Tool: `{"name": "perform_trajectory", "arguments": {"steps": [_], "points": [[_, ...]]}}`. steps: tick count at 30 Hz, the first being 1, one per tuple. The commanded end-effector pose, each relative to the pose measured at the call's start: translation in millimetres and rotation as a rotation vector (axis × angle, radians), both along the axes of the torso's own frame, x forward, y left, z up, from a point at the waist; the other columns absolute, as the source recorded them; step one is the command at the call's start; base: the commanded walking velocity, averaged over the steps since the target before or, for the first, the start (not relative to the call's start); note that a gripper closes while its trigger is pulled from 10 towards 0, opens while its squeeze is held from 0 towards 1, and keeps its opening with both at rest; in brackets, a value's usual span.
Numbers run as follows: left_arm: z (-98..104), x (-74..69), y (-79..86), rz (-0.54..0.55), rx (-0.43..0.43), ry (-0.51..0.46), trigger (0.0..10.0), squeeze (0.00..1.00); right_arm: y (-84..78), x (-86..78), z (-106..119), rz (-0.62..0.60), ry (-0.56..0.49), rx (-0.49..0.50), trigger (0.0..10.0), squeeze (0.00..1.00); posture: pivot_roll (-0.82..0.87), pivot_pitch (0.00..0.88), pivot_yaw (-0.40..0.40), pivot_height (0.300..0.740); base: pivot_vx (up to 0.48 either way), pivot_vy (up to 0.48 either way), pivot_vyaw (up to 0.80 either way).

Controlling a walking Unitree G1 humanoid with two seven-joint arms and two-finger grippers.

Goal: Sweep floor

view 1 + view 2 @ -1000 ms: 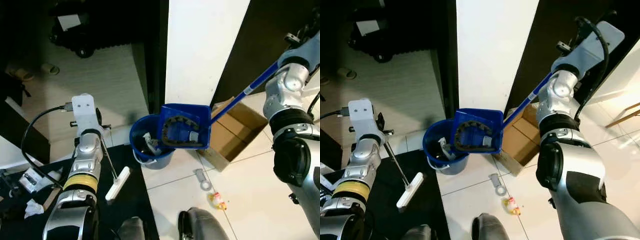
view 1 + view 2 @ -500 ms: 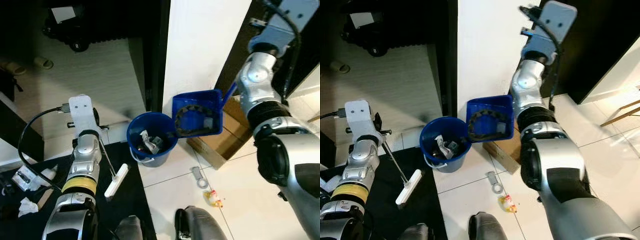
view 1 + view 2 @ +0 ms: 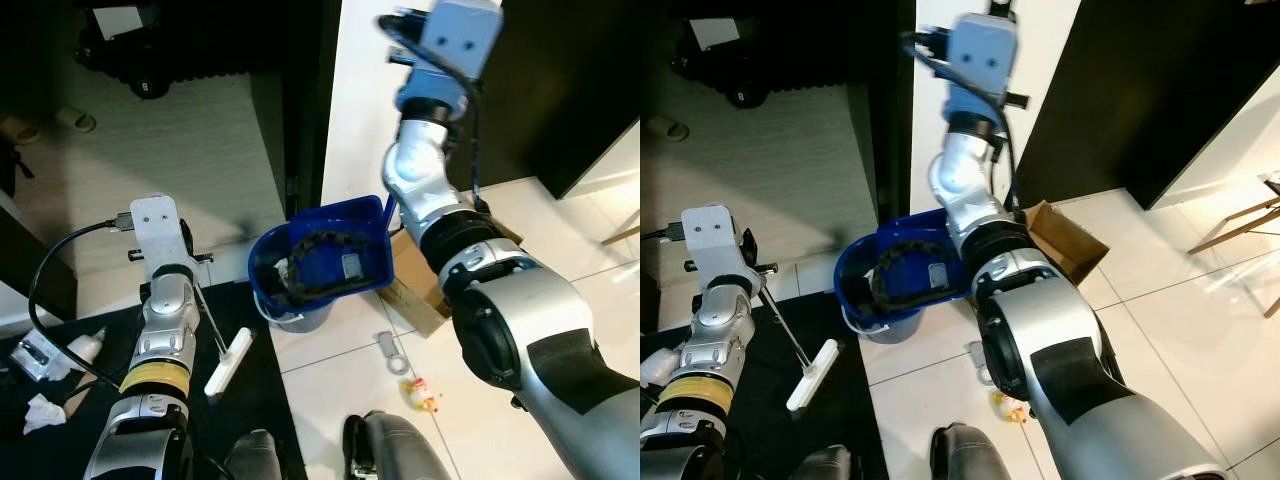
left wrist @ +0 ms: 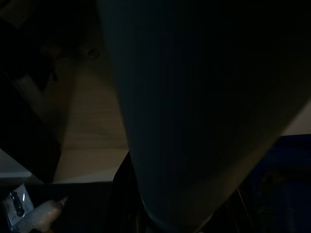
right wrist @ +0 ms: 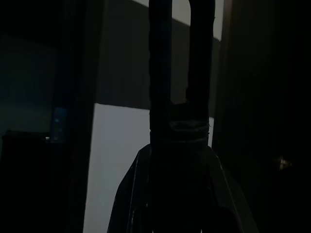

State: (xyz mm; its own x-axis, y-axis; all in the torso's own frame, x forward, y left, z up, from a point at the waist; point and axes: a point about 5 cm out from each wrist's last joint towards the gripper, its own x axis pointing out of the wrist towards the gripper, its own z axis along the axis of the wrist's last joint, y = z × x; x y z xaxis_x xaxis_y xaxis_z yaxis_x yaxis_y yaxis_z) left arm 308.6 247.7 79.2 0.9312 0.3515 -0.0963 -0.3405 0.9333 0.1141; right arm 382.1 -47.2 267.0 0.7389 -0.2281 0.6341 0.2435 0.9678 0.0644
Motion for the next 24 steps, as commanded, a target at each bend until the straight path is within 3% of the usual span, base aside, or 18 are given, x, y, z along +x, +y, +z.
{"name": "perform_trajectory", "arguments": {"steps": [1,5,13,17,24], "points": [[4.0,-0.2,-1.8,-0.005,0.011,-0.03,10.0,0.0,5.5,-3.1,11.9,0.005,-0.071,-0.027,10.0,0.0,0.02,0.051,-0.127,0.74,0.0,0.0,0.0],[3.2,-2.7,-0.1,0.005,0.01,-0.031,10.0,0.0,17.3,-7.9,13.0,-0.019,-0.109,-0.079,10.0,0.0,0.02,0.055,-0.133,0.74,0.0,0.0,0.0],[1.7,-5.5,-0.6,0.013,0.006,-0.029,10.0,0.0,22.8,-12.3,12.0,-0.134,-0.157,-0.117,10.0,0.0,0.02,0.057,-0.139,0.74,0.0,0.0,0.0],[1.9,-6.2,-1.4,0.013,0.004,-0.032,10.0,0.0,21.6,-15.1,13.9,-0.227,-0.197,-0.092,10.0,0.0,0.02,0.056,-0.139,0.74,0.0,0.0,0.0],[2.8,-5.9,-0.7,0.006,0.005,-0.033,10.0,0.0,15.8,-14.0,8.5,-0.354,-0.119,0.029,10.0,0.0,0.02,0.06,-0.129,0.74,0.0,0.0,0.0]]}}
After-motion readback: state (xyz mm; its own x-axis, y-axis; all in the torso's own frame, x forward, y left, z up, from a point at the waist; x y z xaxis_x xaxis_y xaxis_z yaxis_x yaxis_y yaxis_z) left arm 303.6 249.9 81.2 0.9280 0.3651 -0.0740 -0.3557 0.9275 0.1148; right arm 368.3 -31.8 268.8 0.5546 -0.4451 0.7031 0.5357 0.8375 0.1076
